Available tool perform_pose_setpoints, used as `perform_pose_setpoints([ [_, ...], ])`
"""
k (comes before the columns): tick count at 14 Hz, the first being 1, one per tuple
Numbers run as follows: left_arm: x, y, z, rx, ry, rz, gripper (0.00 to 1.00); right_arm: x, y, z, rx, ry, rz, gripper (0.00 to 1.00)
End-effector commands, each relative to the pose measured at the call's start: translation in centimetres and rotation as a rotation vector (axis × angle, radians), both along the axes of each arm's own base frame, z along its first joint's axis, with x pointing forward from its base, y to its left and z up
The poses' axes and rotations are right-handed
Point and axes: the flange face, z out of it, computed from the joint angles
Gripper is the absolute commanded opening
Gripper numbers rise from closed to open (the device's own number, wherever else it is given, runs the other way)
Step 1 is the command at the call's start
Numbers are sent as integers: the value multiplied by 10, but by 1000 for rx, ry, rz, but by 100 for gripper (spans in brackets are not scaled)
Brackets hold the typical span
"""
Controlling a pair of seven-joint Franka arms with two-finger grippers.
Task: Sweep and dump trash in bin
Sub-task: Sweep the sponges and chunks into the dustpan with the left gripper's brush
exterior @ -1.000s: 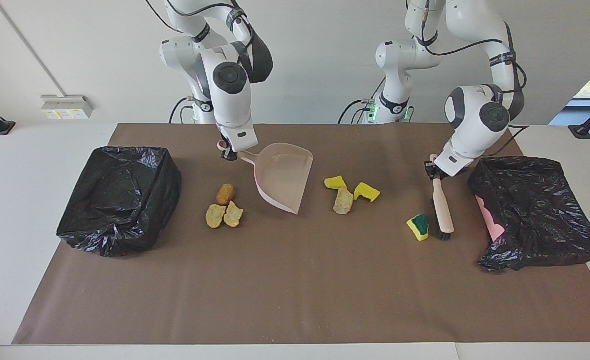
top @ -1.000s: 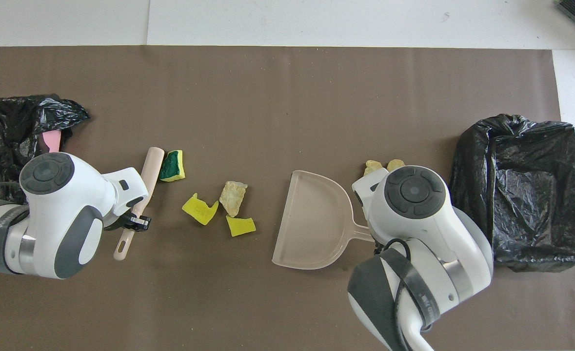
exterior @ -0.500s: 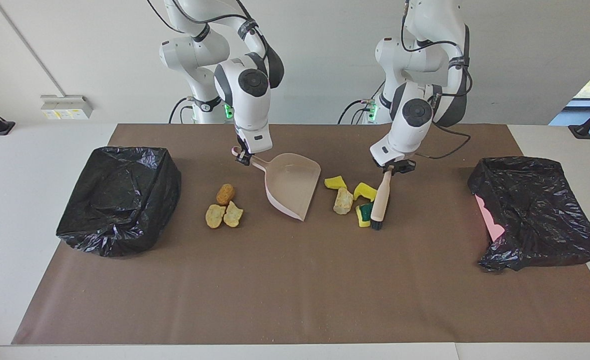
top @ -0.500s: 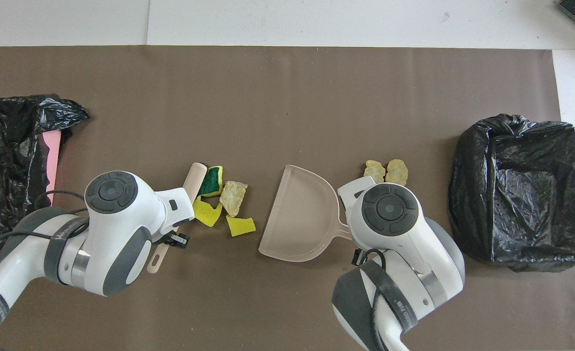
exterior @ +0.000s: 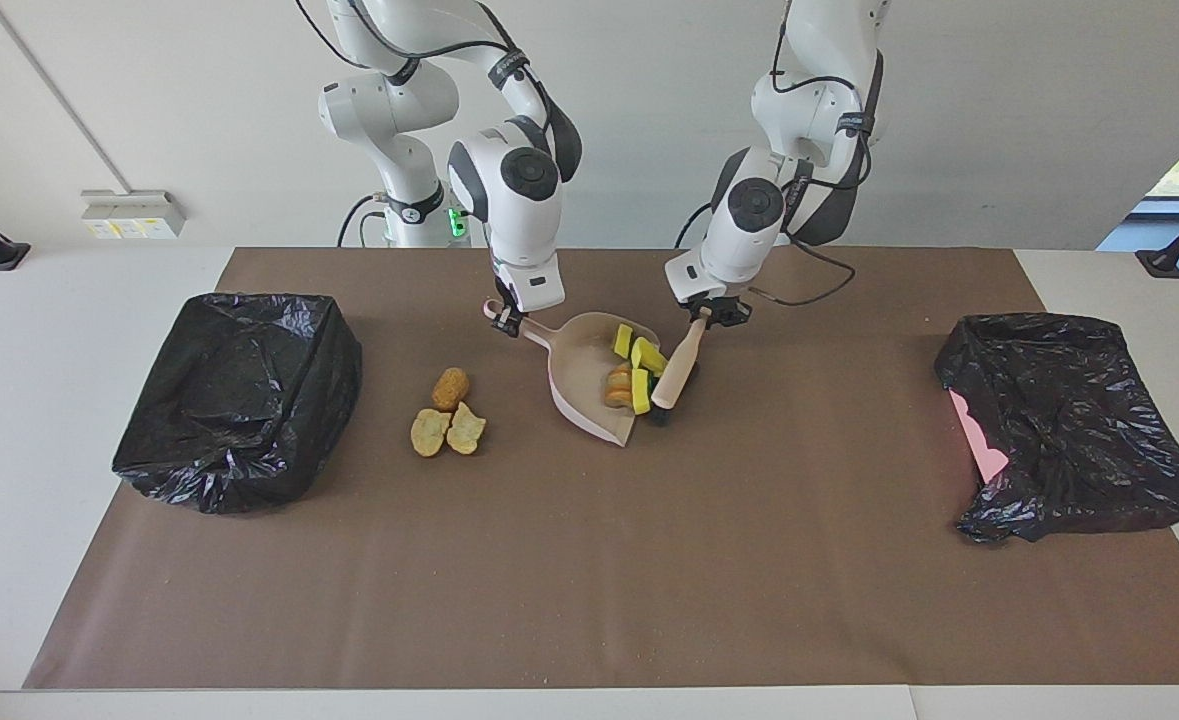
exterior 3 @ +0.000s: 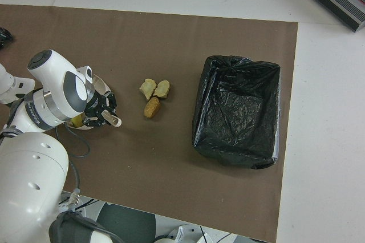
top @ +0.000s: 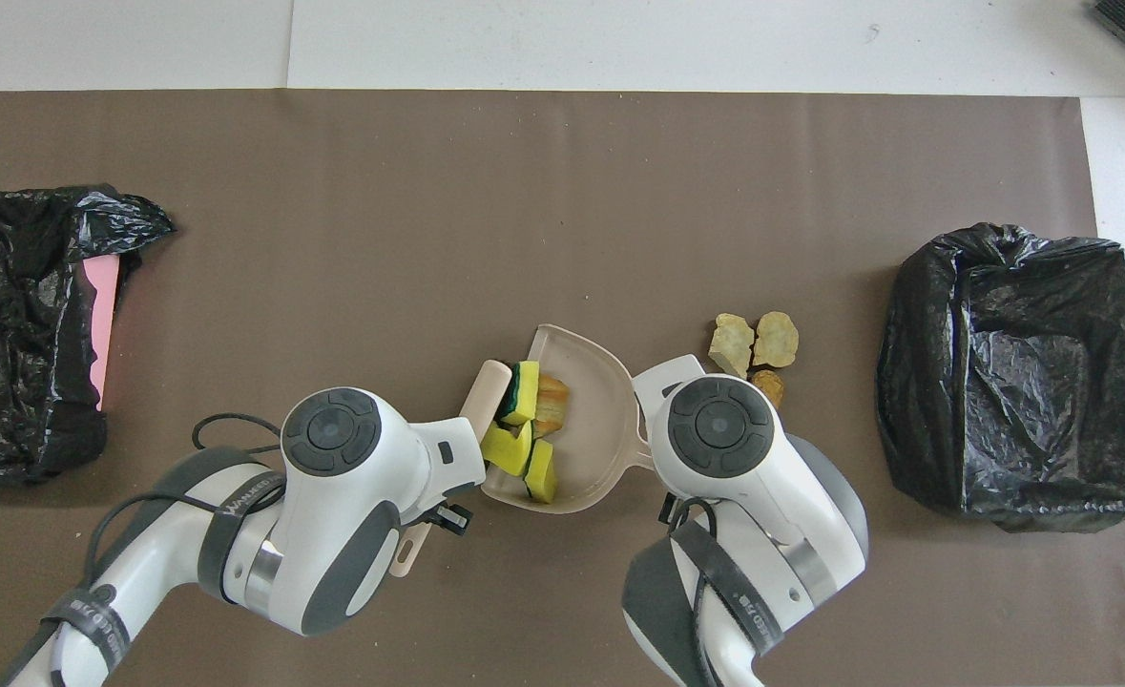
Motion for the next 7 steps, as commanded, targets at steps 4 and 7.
perform_pose_setpoints([
  [4, -28, -42, 21, 3, 14, 111, 0, -1, 1, -3, -2, -13, -15, 0],
  [7, -15, -14, 50, 43, 79, 193, 0, -1, 3, -2, -2, -14, -12, 0],
])
